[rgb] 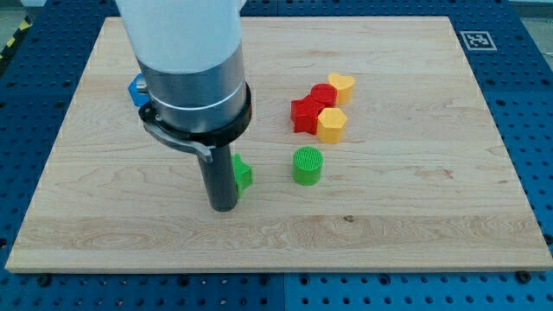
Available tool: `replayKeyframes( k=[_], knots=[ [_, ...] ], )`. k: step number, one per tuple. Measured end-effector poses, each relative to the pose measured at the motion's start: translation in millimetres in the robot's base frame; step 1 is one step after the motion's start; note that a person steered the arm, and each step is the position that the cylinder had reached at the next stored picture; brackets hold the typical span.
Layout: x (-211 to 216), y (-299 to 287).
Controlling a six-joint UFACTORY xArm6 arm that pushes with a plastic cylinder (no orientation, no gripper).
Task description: Push blue cube to blue triangle
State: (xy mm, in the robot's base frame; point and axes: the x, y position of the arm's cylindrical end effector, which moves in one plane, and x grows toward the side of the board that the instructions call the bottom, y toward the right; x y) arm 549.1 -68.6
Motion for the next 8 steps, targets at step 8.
replayKeyframes(
  k=[8],
  knots=[
    [-171.4,-200.1]
  ],
)
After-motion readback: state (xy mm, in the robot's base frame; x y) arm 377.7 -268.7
